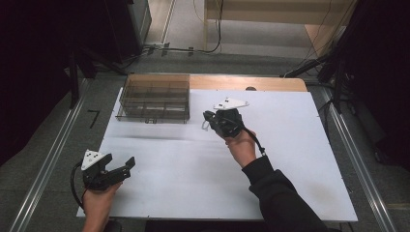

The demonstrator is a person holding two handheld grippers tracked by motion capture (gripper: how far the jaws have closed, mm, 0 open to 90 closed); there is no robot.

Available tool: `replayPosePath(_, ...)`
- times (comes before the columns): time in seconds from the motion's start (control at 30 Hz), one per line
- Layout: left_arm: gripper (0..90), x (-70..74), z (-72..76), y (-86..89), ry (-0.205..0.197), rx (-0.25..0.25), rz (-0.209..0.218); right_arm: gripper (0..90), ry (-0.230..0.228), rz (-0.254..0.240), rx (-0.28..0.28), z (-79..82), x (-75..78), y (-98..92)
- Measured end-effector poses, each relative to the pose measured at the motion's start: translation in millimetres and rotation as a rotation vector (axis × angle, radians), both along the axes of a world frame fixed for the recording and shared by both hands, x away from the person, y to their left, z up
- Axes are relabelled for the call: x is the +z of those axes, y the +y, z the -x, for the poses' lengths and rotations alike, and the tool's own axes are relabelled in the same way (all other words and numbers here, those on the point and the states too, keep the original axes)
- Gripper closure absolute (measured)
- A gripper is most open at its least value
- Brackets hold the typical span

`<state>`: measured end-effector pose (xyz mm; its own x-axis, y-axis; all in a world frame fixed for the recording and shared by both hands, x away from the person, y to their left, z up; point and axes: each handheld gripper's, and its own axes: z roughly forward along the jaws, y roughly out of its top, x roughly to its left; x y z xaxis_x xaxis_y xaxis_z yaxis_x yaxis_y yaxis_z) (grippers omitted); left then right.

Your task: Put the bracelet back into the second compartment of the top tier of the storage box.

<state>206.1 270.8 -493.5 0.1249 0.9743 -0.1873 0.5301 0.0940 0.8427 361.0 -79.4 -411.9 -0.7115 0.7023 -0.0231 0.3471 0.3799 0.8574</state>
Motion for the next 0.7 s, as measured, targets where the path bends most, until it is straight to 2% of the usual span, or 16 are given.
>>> replayPosePath(0.7, 13.1, 0.2, -0.4, 0.4, -0.001, -0.004, 0.003, 83.0, -0.023, -0.009, 0.019, -14.6, 13.9, 31.0)
